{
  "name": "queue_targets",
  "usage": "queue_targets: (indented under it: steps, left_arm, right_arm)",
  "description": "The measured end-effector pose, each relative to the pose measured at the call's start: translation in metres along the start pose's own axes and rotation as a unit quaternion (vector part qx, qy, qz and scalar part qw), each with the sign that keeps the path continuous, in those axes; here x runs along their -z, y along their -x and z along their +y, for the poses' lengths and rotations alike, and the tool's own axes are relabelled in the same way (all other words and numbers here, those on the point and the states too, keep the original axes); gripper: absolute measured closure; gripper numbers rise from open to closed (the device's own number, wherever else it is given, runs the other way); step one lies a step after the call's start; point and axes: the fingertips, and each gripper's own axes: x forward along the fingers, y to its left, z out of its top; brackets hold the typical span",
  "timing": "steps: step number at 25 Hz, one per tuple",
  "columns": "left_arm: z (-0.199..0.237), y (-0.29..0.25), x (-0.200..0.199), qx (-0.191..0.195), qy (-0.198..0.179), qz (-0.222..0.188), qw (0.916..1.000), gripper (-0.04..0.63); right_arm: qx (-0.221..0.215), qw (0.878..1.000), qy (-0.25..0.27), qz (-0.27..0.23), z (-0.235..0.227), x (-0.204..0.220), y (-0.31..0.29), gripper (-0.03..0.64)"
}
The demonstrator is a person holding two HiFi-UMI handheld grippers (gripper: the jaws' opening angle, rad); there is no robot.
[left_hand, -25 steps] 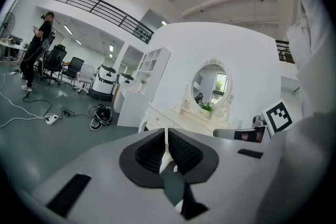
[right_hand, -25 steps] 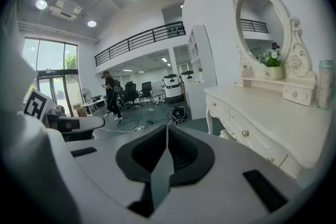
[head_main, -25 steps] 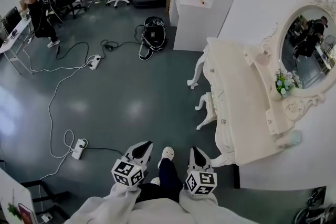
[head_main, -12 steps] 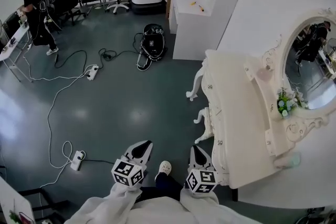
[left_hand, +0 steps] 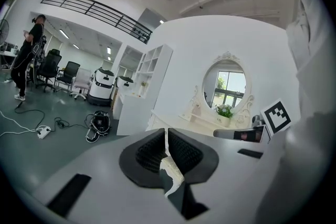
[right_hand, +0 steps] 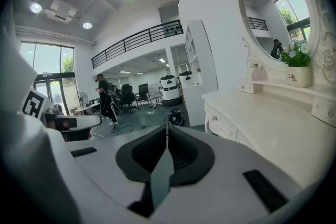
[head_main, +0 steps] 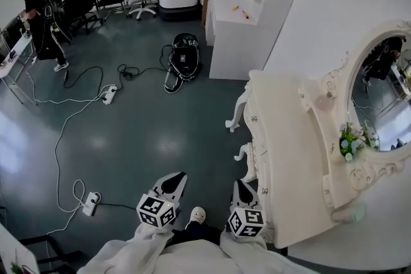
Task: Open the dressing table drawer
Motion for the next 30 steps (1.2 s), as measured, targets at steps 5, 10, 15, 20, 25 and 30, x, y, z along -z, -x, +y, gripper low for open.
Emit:
queue_targets:
  steps: [5, 10, 15, 20, 25, 30]
  left_arm:
    - [0.012, -0.030, -0.014, -0.006, -0.005, -0.004, 1.0000, 0.563]
    - [0.019, -0.052, -0.022, -0.009, -0.012, -0.017, 0.9997, 0.563]
    - [0.013, -0.059, -0.028, -0.005, -0.016, -0.016, 0.9997, 0.563]
    - [0.009, -0.064, -0.023, 0.002, -0.024, -0.004, 0.9997, 0.563]
    - [0.010, -0.070, -0.011, 0.013, -0.025, 0.011, 0.9995, 0.563]
    - [0.029, -0.085, -0.022, 0.011, -0.026, 0.005, 0.9996, 0.563]
  right_arm:
    - [-0.006, 1.000, -0.001, -0.004, -0.014, -0.017, -0.031, 0.580]
    - [-0.015, 1.000, 0.004, -0.006, -0.022, -0.022, -0.053, 0.580]
    - [-0.029, 1.000, 0.002, 0.003, -0.018, -0.021, -0.057, 0.580]
    - [-0.010, 1.000, -0.012, 0.001, -0.032, -0.018, -0.052, 0.580]
    - [0.000, 1.000, -0.022, 0.008, -0.037, -0.008, -0.059, 0.580]
    - [-0.005, 1.000, -0.016, 0.003, -0.031, -0.018, -0.084, 0.580]
